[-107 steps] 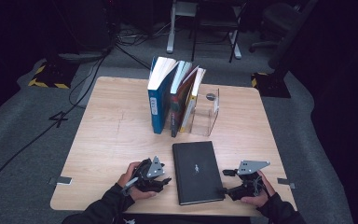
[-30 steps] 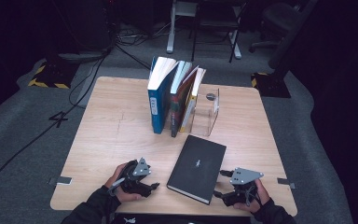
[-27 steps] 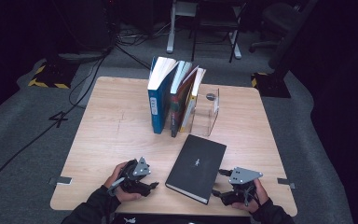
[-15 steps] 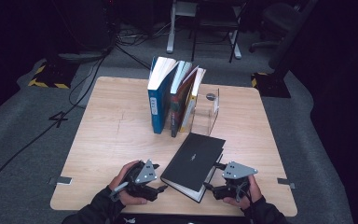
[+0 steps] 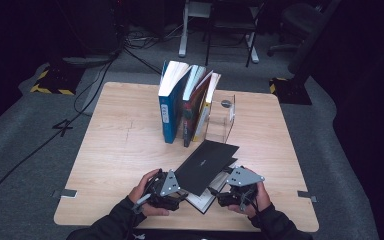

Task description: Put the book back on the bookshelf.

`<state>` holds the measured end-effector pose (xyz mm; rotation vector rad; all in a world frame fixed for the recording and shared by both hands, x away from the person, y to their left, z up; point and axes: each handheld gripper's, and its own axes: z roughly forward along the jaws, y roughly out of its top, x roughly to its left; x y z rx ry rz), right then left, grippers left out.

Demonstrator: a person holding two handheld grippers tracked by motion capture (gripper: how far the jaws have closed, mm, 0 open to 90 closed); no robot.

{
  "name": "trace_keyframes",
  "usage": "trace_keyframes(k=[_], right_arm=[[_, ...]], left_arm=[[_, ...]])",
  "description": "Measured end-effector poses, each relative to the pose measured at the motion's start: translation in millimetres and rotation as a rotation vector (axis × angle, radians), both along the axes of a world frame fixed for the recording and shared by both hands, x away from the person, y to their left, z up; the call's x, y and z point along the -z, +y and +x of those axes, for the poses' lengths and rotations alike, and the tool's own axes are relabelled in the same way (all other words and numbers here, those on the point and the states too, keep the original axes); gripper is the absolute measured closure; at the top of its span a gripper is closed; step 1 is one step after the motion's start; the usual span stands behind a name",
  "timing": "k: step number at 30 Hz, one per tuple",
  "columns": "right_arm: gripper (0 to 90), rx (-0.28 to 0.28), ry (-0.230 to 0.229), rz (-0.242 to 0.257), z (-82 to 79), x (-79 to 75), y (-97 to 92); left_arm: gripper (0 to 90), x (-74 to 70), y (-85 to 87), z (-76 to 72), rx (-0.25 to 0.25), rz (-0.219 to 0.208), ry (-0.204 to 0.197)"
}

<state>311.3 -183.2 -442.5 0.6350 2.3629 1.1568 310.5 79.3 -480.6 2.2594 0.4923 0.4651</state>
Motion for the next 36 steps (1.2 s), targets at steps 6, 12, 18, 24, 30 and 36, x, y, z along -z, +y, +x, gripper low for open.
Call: trace_keyframes(k=[6, 12, 18, 24, 30, 36], right_arm=[[21.0, 0.012, -0.004, 0.016, 5.2, -4.8, 4.9], [21.2, 0.008, 0.000, 0.033, 8.6, -9.3, 4.7], [27.2, -0.045, 0.028, 0.071, 6.3, -19.3, -7.5], [25.9, -0.025, 0.011, 0.097, 6.5, -25.9, -36.9], [26.0, 0.020, 0.093, 0.133, 21.9, -23.5, -66.5], [23.6, -0.009, 0.083, 0.082, 28.9, -12.6, -73.0]], left_arm=[[18.5, -0.2, -12.4, 4.0, -0.003, 0.027, -0.048], [30.0, -7.1, -19.6, 9.0, -0.011, -0.023, -0.079], [38.2, -11.1, -21.1, 8.4, 0.018, -0.028, -0.104], [44.5, -15.4, -18.2, 7.2, 0.022, -0.038, -0.134], [49.6, -18.0, -14.9, 12.6, 0.017, -0.069, -0.135], [52.9, -21.7, -10.9, 15.6, 0.019, -0.087, -0.122]])
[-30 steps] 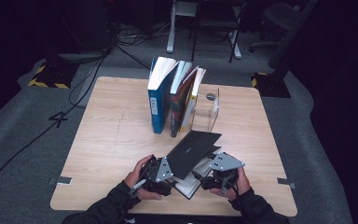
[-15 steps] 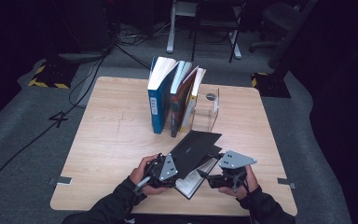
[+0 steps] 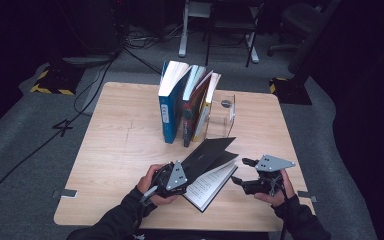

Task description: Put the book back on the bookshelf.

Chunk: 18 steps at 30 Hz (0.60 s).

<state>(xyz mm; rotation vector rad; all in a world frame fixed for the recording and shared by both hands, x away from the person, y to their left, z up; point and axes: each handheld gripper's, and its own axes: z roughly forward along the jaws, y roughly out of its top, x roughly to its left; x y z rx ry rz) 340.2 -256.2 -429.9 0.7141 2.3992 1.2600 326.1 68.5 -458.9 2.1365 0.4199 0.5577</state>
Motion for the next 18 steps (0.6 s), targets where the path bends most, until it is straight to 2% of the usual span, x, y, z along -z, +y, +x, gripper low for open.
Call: trace_keyframes(k=[1, 2, 3, 5, 8, 12, 14, 16, 18], right_arm=[[23.8, -0.021, -0.011, -0.007, 0.7, 2.7, -1.3], [25.1, -0.024, -0.030, -0.039, 2.5, 8.8, -4.1], [24.7, -0.028, -0.014, -0.041, 4.6, 12.6, -6.6], [24.8, -0.013, -0.014, -0.055, 8.5, 20.2, -10.9], [24.8, 0.014, 0.003, -0.056, 13.2, 25.1, -11.9], [26.1, 0.057, -0.022, -0.047, 21.3, 26.8, -8.9], [27.5, 0.073, -0.025, -0.018, 27.0, 27.0, -7.7], [28.3, 0.059, -0.030, 0.010, 32.0, 25.3, -5.9], [29.2, 0.056, -0.039, 0.015, 34.5, 23.8, -4.3]], left_arm=[[54.0, -1.8, 3.1, 1.6, -0.004, -0.016, 0.009], [56.0, -2.8, 5.3, 2.3, -0.009, -0.030, 0.015], [57.7, -2.8, 5.3, 2.3, -0.009, -0.030, 0.015], [59.7, -5.5, 12.6, 5.2, -0.016, -0.062, 0.040], [60.8, -6.7, 15.2, 5.8, -0.017, -0.067, 0.049], [60.7, -7.9, 20.6, 5.6, 0.005, -0.084, 0.072], [60.3, -8.5, 27.9, 5.5, 0.034, -0.100, 0.099], [60.2, -8.3, 30.8, 5.5, 0.037, -0.108, 0.108], [60.4, -8.1, 36.0, 5.7, 0.036, -0.118, 0.123]])
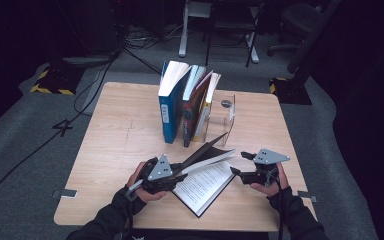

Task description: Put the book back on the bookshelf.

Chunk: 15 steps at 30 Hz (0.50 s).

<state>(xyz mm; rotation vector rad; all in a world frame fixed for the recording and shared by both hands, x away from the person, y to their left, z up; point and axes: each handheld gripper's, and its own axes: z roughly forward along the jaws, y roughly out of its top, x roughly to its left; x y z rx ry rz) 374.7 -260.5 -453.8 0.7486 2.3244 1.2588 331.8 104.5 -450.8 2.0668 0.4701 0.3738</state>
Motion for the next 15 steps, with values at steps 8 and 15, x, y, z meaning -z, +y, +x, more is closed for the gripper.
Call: trace_keyframes(k=[8, 15], right_arm=[[27.7, -0.025, -0.036, 0.018, 16.6, -9.2, 17.9], [30.0, -0.010, -0.088, 0.035, 22.3, -19.2, 30.4]], left_arm=[[60.0, 1.2, 20.0, 3.3, 0.008, -0.033, 0.042], [52.9, 5.5, 20.7, 0.4, 0.002, -0.020, 0.062]])
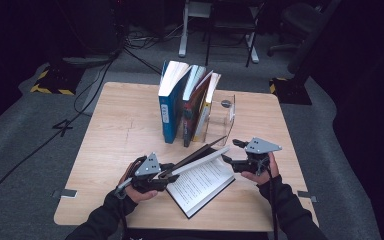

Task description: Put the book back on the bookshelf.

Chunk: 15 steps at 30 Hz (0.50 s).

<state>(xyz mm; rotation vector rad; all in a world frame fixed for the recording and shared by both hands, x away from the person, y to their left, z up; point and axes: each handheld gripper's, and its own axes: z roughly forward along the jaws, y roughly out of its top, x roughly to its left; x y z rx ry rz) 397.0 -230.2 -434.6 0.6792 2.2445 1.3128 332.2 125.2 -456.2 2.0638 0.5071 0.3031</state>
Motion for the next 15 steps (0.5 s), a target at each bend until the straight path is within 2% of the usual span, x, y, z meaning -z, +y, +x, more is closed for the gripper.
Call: trace_keyframes(k=[4, 5, 6, 8, 9, 11, 12, 13, 14, 15], right_arm=[[31.2, 0.004, -0.013, 0.006, 1.8, -3.2, 6.0], [31.2, 0.006, -0.020, 0.005, 3.7, -5.2, 9.2], [31.2, 0.006, -0.020, 0.005, 3.7, -5.2, 9.2], [31.2, 0.002, -0.017, 0.022, 5.3, -7.3, 12.5], [31.2, 0.002, -0.017, 0.022, 5.3, -7.3, 12.5], [31.4, -0.004, -0.024, 0.025, 5.7, -9.1, 14.7], [31.4, -0.004, -0.022, 0.023, 5.8, -9.4, 15.6], [31.4, -0.006, -0.020, 0.027, 6.5, -9.3, 15.4], [31.4, -0.006, -0.020, 0.027, 6.5, -9.3, 15.4], [30.9, -0.009, -0.006, 0.037, 8.9, -8.0, 13.4]], left_arm=[[44.8, 2.3, -5.5, -4.3, -0.011, 0.030, -0.027], [43.3, 2.6, -9.8, -6.7, -0.025, 0.045, -0.049], [42.0, 2.6, -9.8, -6.7, -0.025, 0.045, -0.049], [38.4, 1.9, -20.2, -8.4, -0.055, 0.076, -0.082], [37.6, 1.9, -20.2, -8.4, -0.055, 0.076, -0.082], [37.2, 1.6, -27.9, -9.2, -0.060, 0.095, -0.107], [38.0, 1.5, -31.1, -9.5, -0.077, 0.115, -0.123], [43.1, -0.1, -29.3, -7.9, -0.093, 0.102, -0.131], [54.0, -0.1, -29.3, -7.9, -0.093, 0.102, -0.131], [54.0, -1.2, -27.2, -6.9, -0.097, 0.087, -0.129]])
